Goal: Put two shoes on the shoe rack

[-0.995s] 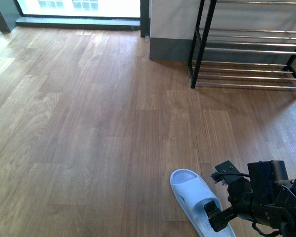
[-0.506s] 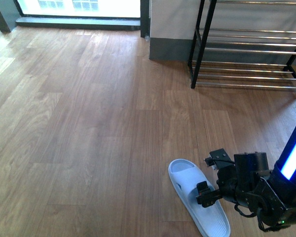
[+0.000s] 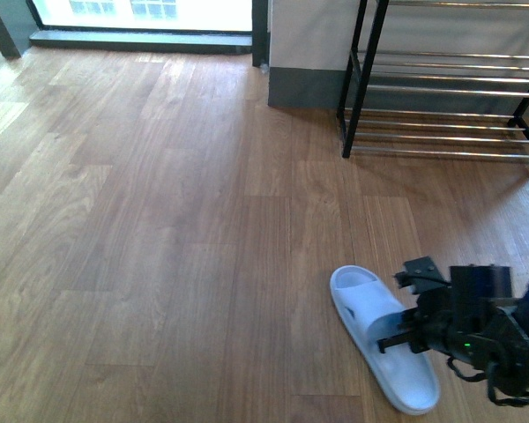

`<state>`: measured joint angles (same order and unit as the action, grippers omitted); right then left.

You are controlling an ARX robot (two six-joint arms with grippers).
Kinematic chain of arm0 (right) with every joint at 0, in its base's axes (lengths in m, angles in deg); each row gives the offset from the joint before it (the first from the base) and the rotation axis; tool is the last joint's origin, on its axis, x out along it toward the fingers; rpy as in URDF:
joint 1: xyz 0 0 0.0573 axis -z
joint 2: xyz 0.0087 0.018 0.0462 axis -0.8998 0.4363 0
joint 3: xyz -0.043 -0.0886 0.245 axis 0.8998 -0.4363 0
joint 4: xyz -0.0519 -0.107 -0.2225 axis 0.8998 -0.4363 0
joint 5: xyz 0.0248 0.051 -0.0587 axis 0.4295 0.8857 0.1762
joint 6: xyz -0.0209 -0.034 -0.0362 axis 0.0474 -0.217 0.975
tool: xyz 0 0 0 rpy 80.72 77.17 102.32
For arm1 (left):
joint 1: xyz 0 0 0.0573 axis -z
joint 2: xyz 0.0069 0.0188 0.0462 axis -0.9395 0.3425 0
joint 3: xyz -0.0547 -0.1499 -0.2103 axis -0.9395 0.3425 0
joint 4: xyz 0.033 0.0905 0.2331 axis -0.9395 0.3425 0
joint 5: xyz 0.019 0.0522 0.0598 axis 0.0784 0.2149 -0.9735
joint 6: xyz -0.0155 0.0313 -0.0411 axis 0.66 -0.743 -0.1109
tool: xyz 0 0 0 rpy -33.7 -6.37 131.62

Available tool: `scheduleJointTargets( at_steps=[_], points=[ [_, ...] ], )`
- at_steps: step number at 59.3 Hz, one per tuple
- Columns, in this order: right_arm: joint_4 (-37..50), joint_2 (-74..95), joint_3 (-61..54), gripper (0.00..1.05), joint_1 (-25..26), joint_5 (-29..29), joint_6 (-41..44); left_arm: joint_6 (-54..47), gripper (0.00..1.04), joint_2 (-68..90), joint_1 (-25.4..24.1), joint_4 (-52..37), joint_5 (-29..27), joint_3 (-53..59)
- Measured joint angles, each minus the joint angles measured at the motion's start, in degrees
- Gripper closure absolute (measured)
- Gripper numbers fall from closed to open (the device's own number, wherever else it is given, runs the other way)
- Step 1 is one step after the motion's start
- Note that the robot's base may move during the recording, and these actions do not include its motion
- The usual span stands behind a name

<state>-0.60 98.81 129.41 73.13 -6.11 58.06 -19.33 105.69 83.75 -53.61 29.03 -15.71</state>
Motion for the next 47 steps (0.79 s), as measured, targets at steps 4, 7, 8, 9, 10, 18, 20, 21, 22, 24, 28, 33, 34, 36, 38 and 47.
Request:
scheduleJointTargets(
  at_steps=[4, 7, 8, 9, 10, 18, 20, 21, 22, 24, 28, 33, 34, 36, 38, 47],
  points=[
    [1.2, -4.7, -4.4, 1.03, 4.1, -0.1, 4.0, 0.0, 1.03, 0.0, 0.0, 0.0, 0.0, 0.0],
    [1.4, -7.8, -6.9, 1.03, 5.9, -0.2, 6.8, 0.0, 1.03, 0.0, 0.0, 0.0, 0.0, 0.0],
    [1.5, -9.1, -8.0, 1.03, 6.4, -0.2, 8.0, 0.0, 1.03, 0.0, 0.0, 0.0, 0.0, 0.0],
    [1.6, -10.6, -9.2, 1.03, 7.0, 0.0, 9.2, 0.0, 1.03, 0.0, 0.0, 0.0, 0.0, 0.0],
    [1.6, -11.4, -9.9, 1.03, 7.2, 0.1, 9.5, 0.0, 1.03, 0.0, 0.0, 0.0, 0.0, 0.0],
    [0.9, -26.8, -19.9, 1.03, 10.8, 0.8, 16.8, 0.0, 1.03, 0.0, 0.0, 0.0, 0.0, 0.0],
    [0.8, -32.0, -22.6, 1.03, 11.7, 0.8, 18.1, 0.0, 1.03, 0.0, 0.0, 0.0, 0.0, 0.0],
    [0.0, -36.2, -24.6, 1.03, 12.4, 0.9, 18.4, 0.0, 1.03, 0.0, 0.0, 0.0, 0.0, 0.0],
    [-0.3, -37.7, -25.2, 1.03, 12.7, 0.9, 18.4, 0.0, 1.03, 0.0, 0.0, 0.0, 0.0, 0.0],
    [-1.2, -42.3, -27.2, 1.03, 13.3, 1.1, 18.7, 0.0, 1.03, 0.0, 0.0, 0.0, 0.0, 0.0],
    [-2.4, -50.6, -30.6, 1.03, 14.2, 1.3, 18.6, 0.0, 1.03, 0.0, 0.0, 0.0, 0.0, 0.0],
    [-4.6, -62.9, -35.3, 1.03, 14.7, 1.7, 18.6, 0.0, 1.03, 0.0, 0.0, 0.0, 0.0, 0.0],
    [-5.3, -65.7, -36.3, 1.03, 14.7, 1.7, 18.3, 0.0, 1.03, 0.0, 0.0, 0.0, 0.0, 0.0],
    [-7.2, -72.0, -38.5, 1.03, 14.7, 2.0, 18.0, 0.0, 1.03, 0.0, 0.0, 0.0, 0.0, 0.0],
    [-8.2, -77.3, -40.5, 1.03, 14.6, 1.9, 17.7, 0.0, 1.03, 0.0, 0.0, 0.0, 0.0, 0.0],
    [-14.2, -95.3, -46.1, 1.03, 13.8, 1.4, 15.3, 0.0, 1.03, 0.0, 0.0, 0.0, 0.0, 0.0]
  ],
)
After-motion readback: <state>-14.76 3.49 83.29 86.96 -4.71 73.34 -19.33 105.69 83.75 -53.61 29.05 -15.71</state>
